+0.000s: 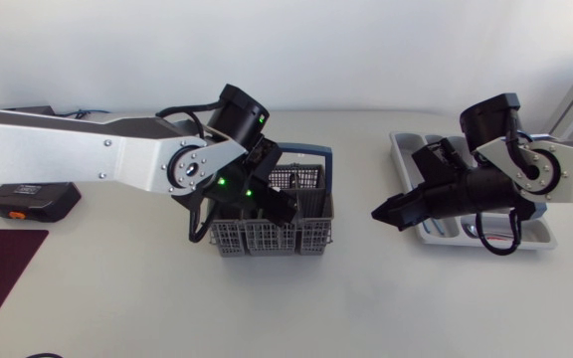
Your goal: Unload the cutlery basket into the drawer organizer.
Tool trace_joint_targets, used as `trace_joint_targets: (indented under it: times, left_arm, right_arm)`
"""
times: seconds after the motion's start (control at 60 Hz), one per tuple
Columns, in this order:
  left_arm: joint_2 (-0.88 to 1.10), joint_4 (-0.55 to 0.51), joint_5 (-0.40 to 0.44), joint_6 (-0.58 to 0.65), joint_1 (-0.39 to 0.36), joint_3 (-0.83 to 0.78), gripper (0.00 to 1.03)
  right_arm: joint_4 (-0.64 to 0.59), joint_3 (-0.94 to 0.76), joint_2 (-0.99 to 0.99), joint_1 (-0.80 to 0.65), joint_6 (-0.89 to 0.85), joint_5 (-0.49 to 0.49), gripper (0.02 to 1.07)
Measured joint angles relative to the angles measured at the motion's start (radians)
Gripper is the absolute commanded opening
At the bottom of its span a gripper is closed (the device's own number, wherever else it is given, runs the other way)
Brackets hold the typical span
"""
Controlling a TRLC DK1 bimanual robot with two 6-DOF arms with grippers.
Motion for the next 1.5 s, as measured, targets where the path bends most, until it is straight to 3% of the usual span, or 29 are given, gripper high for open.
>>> trace_joint_targets:
  times: [0.75, 1.217, 1.5]
  left_arm:
    - [0.05, 0.106, 0.045, -0.003, 0.006, 0.0, 0.5]
    - [0.058, 0.177, 0.08, -0.003, 0.005, -0.001, 0.11]
    - [0.072, 0.203, 0.129, -0.003, 0.005, -0.001, 0.04]
  right_arm:
    - [0.0, 0.0, 0.0, -0.011, -0.008, -0.019, 0.72]
    - [0.0, 0.0, 0.0, -0.018, -0.023, -0.023, 0.72]
    - [0.0, 0.0, 0.0, -0.018, -0.027, -0.023, 0.72]
